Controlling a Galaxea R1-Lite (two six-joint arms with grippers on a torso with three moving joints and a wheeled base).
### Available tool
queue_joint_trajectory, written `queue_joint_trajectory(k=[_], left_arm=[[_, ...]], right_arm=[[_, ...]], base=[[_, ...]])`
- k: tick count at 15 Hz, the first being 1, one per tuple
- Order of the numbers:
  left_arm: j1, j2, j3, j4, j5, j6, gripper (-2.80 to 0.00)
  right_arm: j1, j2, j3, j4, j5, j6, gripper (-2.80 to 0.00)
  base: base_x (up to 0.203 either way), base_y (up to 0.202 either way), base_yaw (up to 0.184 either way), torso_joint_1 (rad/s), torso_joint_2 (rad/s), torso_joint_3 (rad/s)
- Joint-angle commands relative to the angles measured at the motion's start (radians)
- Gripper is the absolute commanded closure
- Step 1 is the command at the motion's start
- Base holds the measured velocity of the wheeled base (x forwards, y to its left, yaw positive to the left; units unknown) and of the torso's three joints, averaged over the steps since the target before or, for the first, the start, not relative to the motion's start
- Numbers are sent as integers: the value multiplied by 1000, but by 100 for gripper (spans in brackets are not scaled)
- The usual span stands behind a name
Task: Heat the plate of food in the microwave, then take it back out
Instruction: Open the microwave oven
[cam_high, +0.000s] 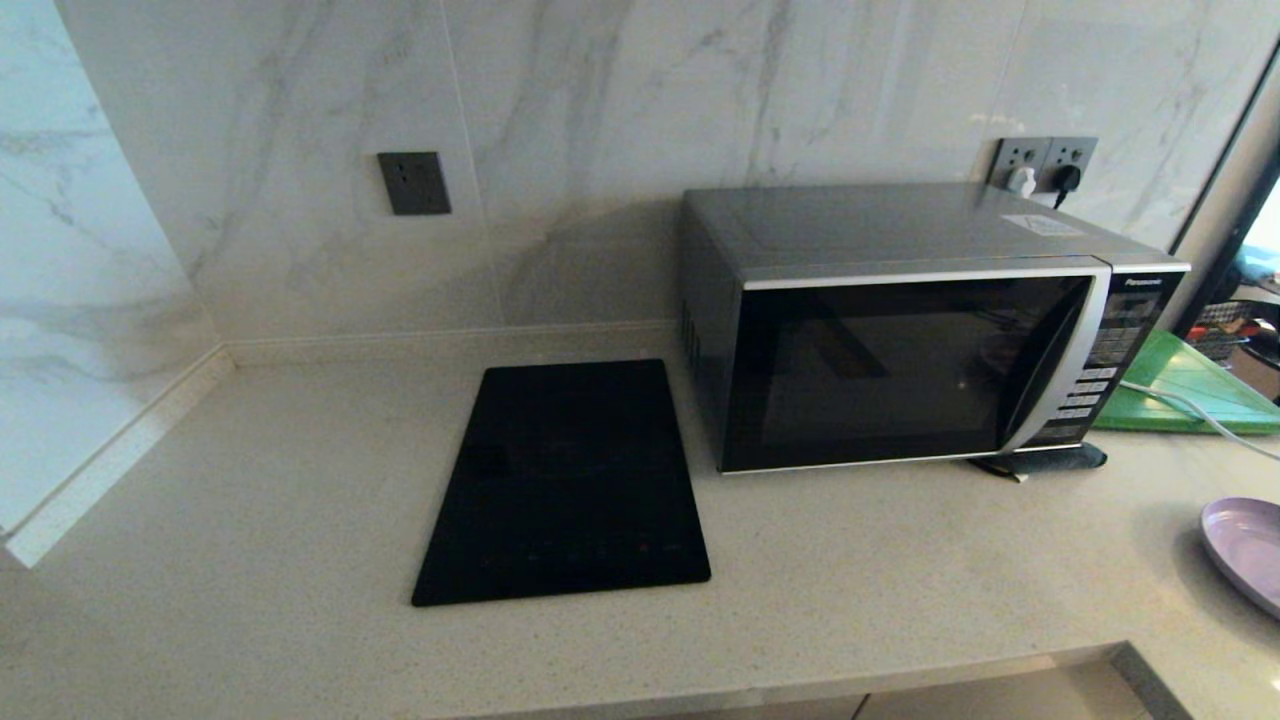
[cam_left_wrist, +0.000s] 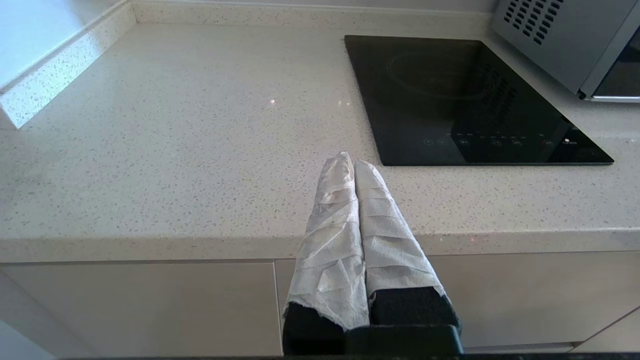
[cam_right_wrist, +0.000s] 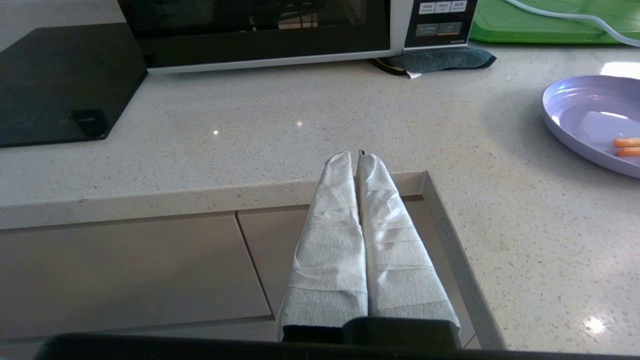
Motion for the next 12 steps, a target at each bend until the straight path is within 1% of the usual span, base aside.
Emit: queue_joint_trajectory(k=[1,7,10,12], left_arm=[[1,2,0,0,1,-1,0],[1,2,0,0,1,-1,0],[1,2,0,0,1,-1,0],[1,2,0,0,1,-1,0]], right_arm=[[0,2,2,0,0,0,0],[0,2,-7,-2,-10,6,0],[0,20,-117,33,-13,8,0],[0,32,-153,47,-13,8,0]], base=[[0,0,0,0,0,0],[0,0,0,0,0,0],[0,0,0,0,0,0],[0,0,0,0,0,0]])
